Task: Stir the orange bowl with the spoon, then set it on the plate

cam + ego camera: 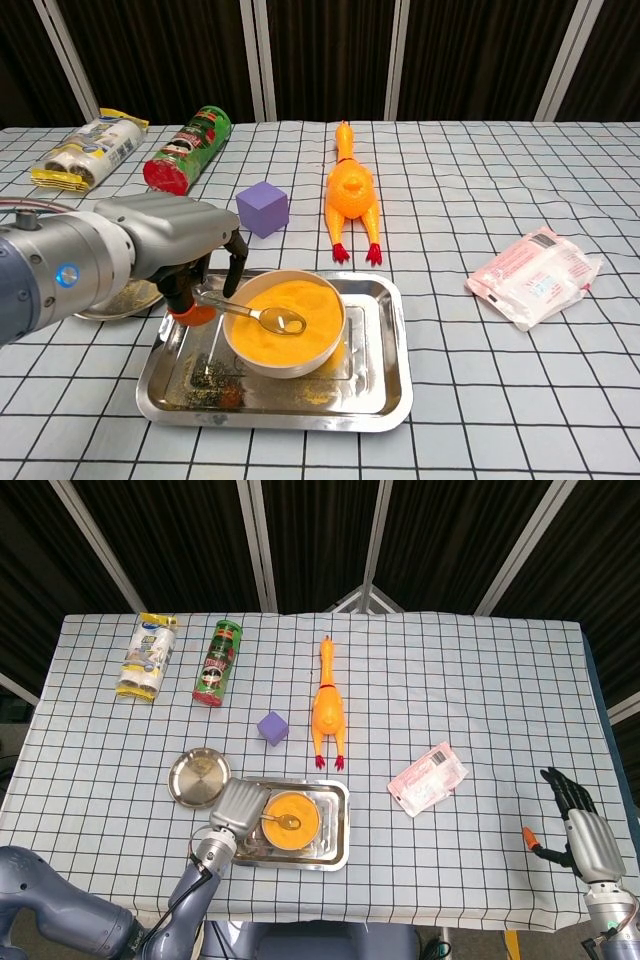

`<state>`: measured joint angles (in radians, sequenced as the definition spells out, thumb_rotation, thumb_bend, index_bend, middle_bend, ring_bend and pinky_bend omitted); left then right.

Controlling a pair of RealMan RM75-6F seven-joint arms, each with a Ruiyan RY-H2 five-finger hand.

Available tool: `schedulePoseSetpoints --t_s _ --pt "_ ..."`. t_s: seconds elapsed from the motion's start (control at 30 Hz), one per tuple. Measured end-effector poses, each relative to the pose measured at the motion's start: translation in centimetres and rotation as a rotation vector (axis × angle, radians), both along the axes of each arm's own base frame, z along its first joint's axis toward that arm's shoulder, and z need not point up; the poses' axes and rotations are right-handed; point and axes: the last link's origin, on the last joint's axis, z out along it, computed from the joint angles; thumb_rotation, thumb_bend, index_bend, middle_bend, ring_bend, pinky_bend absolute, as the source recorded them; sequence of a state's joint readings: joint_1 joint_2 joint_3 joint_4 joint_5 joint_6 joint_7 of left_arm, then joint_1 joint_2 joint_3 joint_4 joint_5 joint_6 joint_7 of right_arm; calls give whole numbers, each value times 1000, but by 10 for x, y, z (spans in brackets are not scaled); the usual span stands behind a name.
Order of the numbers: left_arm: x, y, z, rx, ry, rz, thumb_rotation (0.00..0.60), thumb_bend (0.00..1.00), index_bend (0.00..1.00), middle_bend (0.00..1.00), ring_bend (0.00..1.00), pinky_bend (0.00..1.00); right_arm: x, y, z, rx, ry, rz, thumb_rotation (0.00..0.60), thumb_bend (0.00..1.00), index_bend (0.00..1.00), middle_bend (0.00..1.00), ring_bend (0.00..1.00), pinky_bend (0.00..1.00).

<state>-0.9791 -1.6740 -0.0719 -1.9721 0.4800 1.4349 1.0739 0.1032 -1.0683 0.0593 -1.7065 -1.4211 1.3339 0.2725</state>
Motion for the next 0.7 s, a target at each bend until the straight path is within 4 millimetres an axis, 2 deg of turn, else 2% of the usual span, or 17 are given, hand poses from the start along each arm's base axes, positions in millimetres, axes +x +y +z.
schedulePoseSetpoints --t_s 0.7 --pt "-1 -1 -2 3 10 -2 600 559 507 1000 952 935 0 0 0 0 0 1 600 404 0 0 0 0"
